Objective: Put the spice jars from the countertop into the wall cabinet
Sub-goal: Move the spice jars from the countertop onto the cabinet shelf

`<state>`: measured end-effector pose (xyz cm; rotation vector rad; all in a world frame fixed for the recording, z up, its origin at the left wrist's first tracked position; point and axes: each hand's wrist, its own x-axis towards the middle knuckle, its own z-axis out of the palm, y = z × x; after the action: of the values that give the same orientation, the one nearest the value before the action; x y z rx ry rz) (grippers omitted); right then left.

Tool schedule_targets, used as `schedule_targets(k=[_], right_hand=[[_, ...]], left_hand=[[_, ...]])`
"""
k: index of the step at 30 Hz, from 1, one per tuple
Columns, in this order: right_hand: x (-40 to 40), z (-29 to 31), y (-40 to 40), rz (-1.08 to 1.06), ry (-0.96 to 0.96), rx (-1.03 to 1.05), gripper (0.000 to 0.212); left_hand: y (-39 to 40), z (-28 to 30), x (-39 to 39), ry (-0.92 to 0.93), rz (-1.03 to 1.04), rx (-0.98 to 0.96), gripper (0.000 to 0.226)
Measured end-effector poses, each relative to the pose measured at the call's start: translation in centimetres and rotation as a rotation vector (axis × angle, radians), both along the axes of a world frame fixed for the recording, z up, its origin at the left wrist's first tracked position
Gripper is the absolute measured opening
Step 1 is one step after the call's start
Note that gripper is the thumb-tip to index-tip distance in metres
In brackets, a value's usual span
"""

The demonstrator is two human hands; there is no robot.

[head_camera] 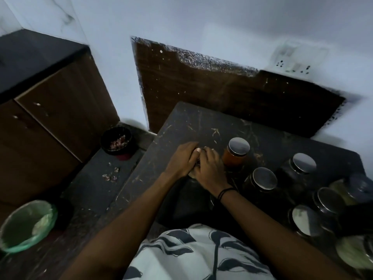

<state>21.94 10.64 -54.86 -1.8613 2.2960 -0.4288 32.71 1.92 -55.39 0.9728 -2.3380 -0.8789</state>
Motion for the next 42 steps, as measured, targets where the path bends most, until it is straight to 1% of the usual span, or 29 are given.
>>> schedule_targets(k=[2,5,7,9,13,15,18,21,23,25,27,29,32,35,37,39,42], right_hand=[[-0.6,-0.6,0.0,-0.006,0.001,0.057,0.060],[-1.3,-1.5,0.0,-0.040,-0.109,0.139,0.060],[-1.7,-1.8,-0.1,-0.059,-0.202,0.172,0.059],[-2.1,-2.1,-0.2,-0.065,-0.256,0.188,0.061],[-2.4,-2.7,-0.6,-0.015,-0.285,0.243,0.080],[-2.4,-2.8,-1.0,-0.016,-0.328,0.203,0.081],[-2.6,-2.5,-1.4,-0.058,-0.453,0.097,0.079],[-2.6,-1.9,-1.3,-0.103,-0.515,-0.052,0.080],[-2.5,-1.2,-1.1,-0.139,-0.563,-0.207,0.074],[-2.5,-0.2,-1.0,-0.151,-0.717,-0.334,0.065],[-2.7,0.7,-0.8,-0.149,-0.944,-0.415,0.060],[-2.9,1.3,-0.6,-0.153,-1.145,-0.469,0.055],[-3.4,2.1,-0.9,-0.198,-1.432,-0.510,0.041],[-4.0,2.7,-1.2,-0.297,-1.570,-0.521,0.036],[-4.0,3.0,-1.2,-0.315,-1.644,-0.494,0.033],[-3.7,3.5,-1.1,-0.312,-1.698,-0.468,0.032],[-3.3,3.9,-0.9,-0.340,-1.661,-0.385,0.046]], left_hand=[[-0.2,-1.2,-0.7,-0.053,0.037,0.057,0.045],[-0.4,-2.6,-1.6,-0.059,0.052,0.160,0.040],[-0.6,-3.2,-2.0,-0.025,0.085,0.214,0.039],[-0.9,-3.6,-2.3,0.008,0.106,0.242,0.038],[-0.8,-3.5,-2.7,0.112,0.136,0.332,0.026],[-0.8,-3.2,-2.9,0.117,0.170,0.358,0.025],[-0.8,-2.7,-2.9,0.140,0.226,0.438,0.024],[-1.2,-1.6,-2.1,0.267,0.318,0.532,0.024],[-1.3,-0.5,-1.4,0.377,0.344,0.620,0.027],[-1.3,0.5,-0.7,0.474,0.351,0.638,0.030],[-1.1,1.4,-0.2,0.563,0.342,0.635,0.031],[-0.9,2.0,0.3,0.618,0.314,0.632,0.029],[-0.7,2.4,0.6,0.670,0.281,0.674,0.022],[-0.5,2.8,0.5,0.723,0.240,0.769,0.020],[-0.2,3.1,0.3,0.725,0.195,0.857,0.027],[0.2,3.4,-0.1,0.707,0.131,0.956,0.042],[1.2,3.7,-0.5,0.721,0.043,1.094,0.066]])
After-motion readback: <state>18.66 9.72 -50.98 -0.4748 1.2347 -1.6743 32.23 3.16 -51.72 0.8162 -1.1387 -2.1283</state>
